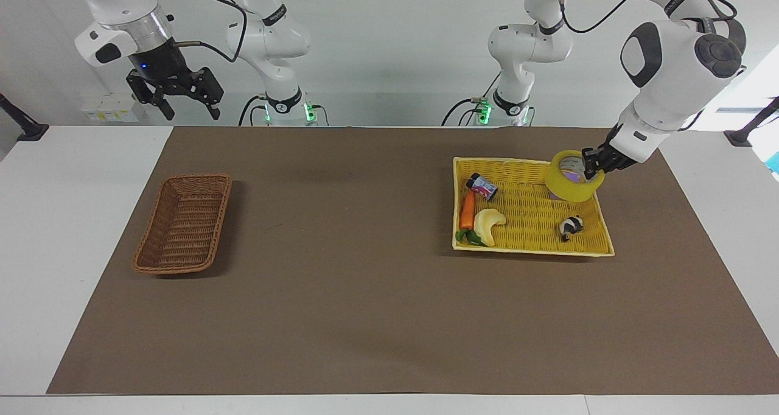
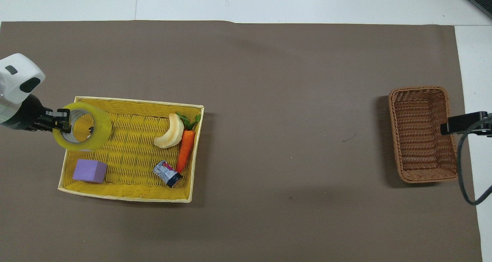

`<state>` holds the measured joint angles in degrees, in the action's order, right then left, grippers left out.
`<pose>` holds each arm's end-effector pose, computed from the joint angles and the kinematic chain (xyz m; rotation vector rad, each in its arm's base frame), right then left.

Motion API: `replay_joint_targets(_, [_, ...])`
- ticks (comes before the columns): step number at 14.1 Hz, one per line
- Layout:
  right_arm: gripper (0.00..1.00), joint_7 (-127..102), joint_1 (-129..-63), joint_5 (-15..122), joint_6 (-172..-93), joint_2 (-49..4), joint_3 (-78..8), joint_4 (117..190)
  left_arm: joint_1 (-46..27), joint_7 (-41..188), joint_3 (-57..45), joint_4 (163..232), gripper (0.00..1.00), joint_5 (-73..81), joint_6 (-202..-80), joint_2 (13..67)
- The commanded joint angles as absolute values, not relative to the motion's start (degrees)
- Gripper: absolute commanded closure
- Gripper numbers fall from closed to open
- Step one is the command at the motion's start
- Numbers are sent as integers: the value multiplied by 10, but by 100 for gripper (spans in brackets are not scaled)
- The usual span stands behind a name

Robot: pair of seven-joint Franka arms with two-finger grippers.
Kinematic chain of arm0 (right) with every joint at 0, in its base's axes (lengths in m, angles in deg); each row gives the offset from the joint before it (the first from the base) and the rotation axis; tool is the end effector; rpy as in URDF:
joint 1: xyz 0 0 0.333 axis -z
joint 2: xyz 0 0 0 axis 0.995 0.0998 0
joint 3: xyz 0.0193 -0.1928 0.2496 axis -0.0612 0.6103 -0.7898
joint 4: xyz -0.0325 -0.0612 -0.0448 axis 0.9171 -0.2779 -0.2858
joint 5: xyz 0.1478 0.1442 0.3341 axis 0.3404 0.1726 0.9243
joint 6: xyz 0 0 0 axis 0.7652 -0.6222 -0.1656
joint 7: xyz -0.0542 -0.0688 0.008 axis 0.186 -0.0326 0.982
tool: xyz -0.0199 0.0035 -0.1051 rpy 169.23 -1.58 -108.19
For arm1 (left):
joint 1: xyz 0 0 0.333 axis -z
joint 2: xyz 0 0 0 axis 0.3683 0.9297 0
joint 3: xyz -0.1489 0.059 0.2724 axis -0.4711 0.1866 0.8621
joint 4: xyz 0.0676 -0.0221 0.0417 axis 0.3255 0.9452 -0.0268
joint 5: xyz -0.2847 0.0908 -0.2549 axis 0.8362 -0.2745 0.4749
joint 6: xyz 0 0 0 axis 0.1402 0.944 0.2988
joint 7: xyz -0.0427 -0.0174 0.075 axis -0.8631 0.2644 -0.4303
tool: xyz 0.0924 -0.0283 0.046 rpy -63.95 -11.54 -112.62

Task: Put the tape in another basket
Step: 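Grasp the tape roll rim with the left gripper, then lift the tape roll and carry it toward the wicker basket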

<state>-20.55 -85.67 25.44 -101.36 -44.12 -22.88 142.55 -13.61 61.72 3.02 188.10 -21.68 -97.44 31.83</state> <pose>0.5124 -0.0289 0.6546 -3.0844 0.0945 0.0044 0.5564 -0.0194 0.5338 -3.1249 -0.0517 0.1939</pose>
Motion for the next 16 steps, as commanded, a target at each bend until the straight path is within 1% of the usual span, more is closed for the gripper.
replay_joint_targets(1, [0,-190,-853,253,-1017,-450,-232,1436,-127,652,30,1846,100,-238,-943,318])
replay_joint_targets(6, [0,-190,-853,253,-1017,-450,-232,1436,-122,665,24,1852,100,-234,-948,313])
replay_joint_targets(8, [0,-190,-853,253,-1017,-450,-232,1436,-107,694,21,1853,100,-232,-952,313])
replay_joint_targets(10, [0,-190,-853,253,-1017,-450,-232,1436,-82,732,18,1852,100,-231,-953,313])
replay_joint_targets(16, [0,-190,-853,253,-1017,-450,-232,1436,47,927,2,1844,100,-205,-959,312])
